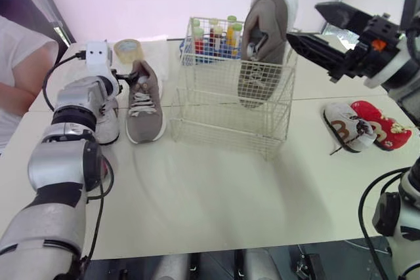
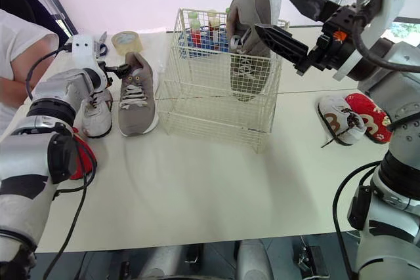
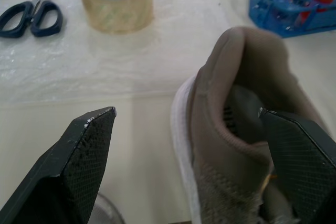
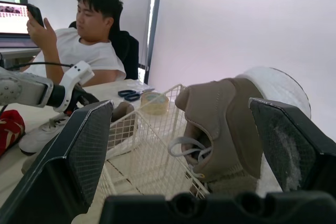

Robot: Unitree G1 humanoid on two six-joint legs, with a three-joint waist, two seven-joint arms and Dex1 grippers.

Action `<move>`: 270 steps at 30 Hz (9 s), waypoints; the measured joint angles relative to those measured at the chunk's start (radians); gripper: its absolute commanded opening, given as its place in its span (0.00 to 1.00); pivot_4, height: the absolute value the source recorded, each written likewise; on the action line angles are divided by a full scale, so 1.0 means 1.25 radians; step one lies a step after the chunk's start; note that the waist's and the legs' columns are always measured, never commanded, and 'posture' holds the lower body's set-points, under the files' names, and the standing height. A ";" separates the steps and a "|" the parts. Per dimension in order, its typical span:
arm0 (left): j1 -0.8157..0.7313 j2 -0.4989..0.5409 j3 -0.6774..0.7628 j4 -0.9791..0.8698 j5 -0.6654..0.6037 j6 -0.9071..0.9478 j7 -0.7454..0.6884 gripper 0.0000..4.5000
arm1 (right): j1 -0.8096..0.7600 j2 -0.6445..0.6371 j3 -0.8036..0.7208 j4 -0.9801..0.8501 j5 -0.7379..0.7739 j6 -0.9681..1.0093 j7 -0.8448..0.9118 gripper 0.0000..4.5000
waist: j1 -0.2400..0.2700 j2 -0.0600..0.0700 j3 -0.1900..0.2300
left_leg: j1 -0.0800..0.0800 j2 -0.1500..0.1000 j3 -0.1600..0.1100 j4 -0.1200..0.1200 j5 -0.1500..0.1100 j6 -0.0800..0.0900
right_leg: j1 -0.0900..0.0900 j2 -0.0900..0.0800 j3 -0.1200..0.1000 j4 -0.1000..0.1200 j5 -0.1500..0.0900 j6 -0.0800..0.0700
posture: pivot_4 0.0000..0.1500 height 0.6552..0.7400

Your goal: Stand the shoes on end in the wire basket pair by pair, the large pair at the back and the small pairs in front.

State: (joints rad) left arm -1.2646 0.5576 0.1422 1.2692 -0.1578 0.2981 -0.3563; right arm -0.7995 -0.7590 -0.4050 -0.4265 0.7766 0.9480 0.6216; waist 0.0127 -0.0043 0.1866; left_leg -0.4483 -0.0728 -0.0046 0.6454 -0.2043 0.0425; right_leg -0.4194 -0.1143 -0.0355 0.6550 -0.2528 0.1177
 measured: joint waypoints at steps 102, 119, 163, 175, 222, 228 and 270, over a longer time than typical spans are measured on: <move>-0.277 -0.439 0.102 0.037 0.067 -1.015 0.096 0.00 | 0.192 0.052 0.125 -0.029 0.139 0.162 -0.730 0.61 | 0.020 -0.008 0.003 | -0.011 -0.001 0.003 0.008 0.000 0.009 | -0.004 0.001 -0.002 -0.005 0.007 0.006 | 1.00 1.00; -0.277 -0.411 0.086 0.036 0.090 -1.014 0.169 0.00 | 0.075 0.070 0.193 0.106 -0.020 0.165 -0.553 0.01 | 0.014 -0.008 0.003 | -0.011 -0.001 0.003 0.010 -0.001 0.010 | -0.004 0.001 -0.002 -0.005 0.007 0.007 | 1.00 1.00; 0.148 -0.478 -0.014 -0.430 0.117 -0.848 0.324 0.10 | -0.042 0.134 -0.087 -0.176 0.150 0.528 -0.552 0.89 | -0.002 -0.003 0.001 | -0.009 0.001 0.003 0.011 0.000 0.008 | -0.004 0.003 0.001 0.000 0.008 0.005 | 1.00 1.00; 0.356 -0.430 -0.093 -0.783 0.017 -0.576 0.151 0.99 | -0.085 0.051 -0.088 -0.109 0.148 0.526 -0.472 0.89 | -0.005 -0.002 0.000 | -0.009 0.001 0.003 0.010 0.000 0.008 | -0.004 0.001 0.002 -0.004 0.009 0.004 | 1.00 1.00; 0.367 0.172 -0.029 -1.090 -0.710 0.556 -0.646 0.99 | 0.612 -0.120 -0.277 0.045 -0.170 0.053 -0.109 0.89 | 0.000 -0.001 0.001 | -0.009 0.001 0.003 0.001 0.001 0.008 | 0.000 0.000 0.002 -0.018 0.008 -0.001 | 1.00 1.00; 0.384 0.157 -0.029 -1.121 -0.718 0.571 -0.622 0.99 | 0.607 -0.092 -0.208 0.196 -0.209 -0.057 -0.074 0.89 | 0.000 -0.001 0.001 | -0.009 0.001 0.003 0.002 0.001 0.008 | 0.000 0.000 0.002 -0.019 0.008 -0.001 | 1.00 1.00; 0.340 0.147 0.006 -1.073 -0.741 0.598 -0.523 1.00 | 0.363 -0.124 -0.158 0.286 -0.307 -0.302 -0.132 0.03 | 0.000 0.003 0.001 | -0.008 0.001 0.003 0.001 0.002 0.007 | 0.000 0.002 0.002 -0.017 0.009 0.000 | 1.00 1.00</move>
State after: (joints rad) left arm -0.8394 0.7417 0.1500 -0.0724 -1.0837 1.0451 -1.0106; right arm -0.3455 -0.9134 -0.6028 -0.0690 0.3932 0.5702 0.4562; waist 0.0121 -0.0003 0.1883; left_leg -0.4584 -0.0715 -0.0013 0.6473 -0.2016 0.0508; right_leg -0.4197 -0.1123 -0.0329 0.6331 -0.2418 0.1182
